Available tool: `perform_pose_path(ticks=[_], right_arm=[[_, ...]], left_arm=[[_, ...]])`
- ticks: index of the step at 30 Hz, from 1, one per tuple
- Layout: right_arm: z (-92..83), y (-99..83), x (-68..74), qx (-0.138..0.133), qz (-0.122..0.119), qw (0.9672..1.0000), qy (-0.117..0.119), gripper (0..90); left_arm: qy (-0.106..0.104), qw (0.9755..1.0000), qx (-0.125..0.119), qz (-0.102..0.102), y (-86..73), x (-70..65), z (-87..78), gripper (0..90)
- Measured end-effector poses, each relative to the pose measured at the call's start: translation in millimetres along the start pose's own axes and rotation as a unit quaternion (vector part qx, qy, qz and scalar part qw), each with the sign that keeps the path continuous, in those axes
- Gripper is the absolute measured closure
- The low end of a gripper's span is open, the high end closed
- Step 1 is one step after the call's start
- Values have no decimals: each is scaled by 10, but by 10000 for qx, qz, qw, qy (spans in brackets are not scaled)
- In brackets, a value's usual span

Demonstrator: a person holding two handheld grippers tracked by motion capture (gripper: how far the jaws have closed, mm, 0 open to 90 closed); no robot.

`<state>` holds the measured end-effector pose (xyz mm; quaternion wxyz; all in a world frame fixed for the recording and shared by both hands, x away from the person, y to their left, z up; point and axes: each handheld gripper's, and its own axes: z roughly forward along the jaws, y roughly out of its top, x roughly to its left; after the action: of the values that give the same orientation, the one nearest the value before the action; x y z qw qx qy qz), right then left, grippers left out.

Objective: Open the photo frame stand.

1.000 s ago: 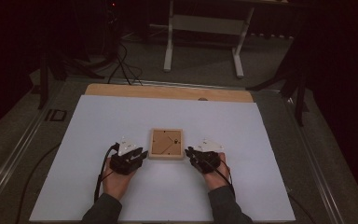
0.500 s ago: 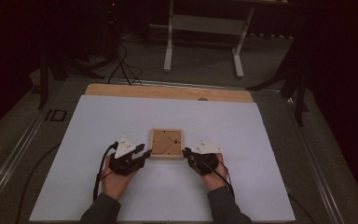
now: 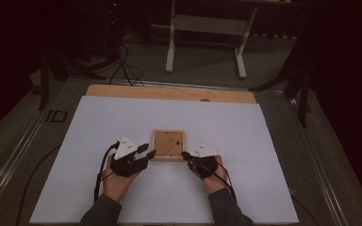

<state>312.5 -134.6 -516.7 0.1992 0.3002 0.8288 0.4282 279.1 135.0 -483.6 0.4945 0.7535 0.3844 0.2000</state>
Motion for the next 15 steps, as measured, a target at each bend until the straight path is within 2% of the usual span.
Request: perform_pose_path(ticks=[15], right_arm=[[58, -24, 12, 61, 40, 9999, 90, 898]], left_arm=[[-45, 10000, -66, -47, 32, 2, -18, 595]])
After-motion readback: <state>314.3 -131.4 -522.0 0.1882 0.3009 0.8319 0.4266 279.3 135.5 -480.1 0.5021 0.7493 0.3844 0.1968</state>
